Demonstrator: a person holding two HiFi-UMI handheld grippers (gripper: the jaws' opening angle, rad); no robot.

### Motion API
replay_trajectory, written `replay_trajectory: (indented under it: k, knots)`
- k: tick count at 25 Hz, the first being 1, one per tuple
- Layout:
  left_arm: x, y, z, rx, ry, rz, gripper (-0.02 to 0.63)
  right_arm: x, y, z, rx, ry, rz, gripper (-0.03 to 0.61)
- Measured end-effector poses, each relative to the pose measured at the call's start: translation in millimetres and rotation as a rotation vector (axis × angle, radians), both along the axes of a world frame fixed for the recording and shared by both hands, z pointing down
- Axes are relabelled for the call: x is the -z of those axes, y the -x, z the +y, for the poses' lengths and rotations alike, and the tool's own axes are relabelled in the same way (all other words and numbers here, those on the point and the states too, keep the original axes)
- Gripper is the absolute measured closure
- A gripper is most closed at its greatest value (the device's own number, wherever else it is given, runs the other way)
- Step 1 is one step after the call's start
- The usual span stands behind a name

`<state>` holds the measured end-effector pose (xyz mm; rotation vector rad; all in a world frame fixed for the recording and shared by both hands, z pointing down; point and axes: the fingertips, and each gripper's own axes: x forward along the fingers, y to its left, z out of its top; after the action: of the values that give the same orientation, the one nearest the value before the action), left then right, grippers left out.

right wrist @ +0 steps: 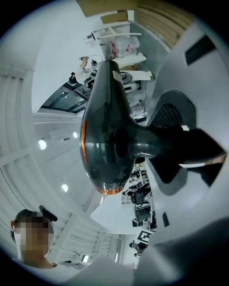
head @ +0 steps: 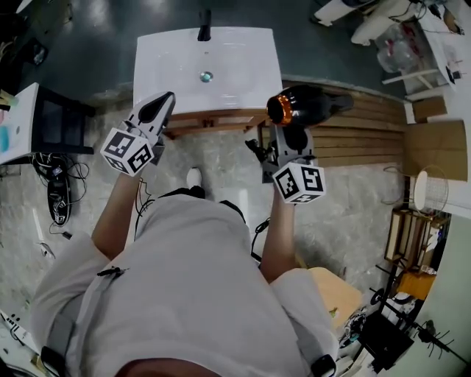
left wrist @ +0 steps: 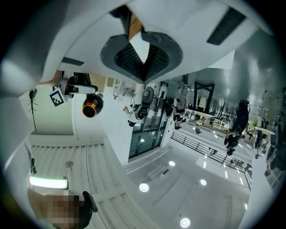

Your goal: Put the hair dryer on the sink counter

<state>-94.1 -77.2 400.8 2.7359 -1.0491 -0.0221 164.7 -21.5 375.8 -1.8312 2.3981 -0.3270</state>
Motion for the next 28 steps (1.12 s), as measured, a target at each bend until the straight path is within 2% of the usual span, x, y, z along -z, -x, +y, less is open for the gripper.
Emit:
replay_trajectory:
  k: [9, 18, 28]
  knots:
    - [-6, 12, -45, -0.059, 0.007, 0.006, 0.615, -6, 1, -22, -0.088, 0.020, 0.007, 0.394]
    - [-9, -2, -61, -0.091, 0.030, 0.025, 0.615, -9, -3, -43, -0.100, 0.032, -0.002, 0.394]
    - [-27, -27, -86, -0.090, 0.059, 0.008, 0.615, -41, -26, -73, -0.091, 0.086, 0.024, 0.394]
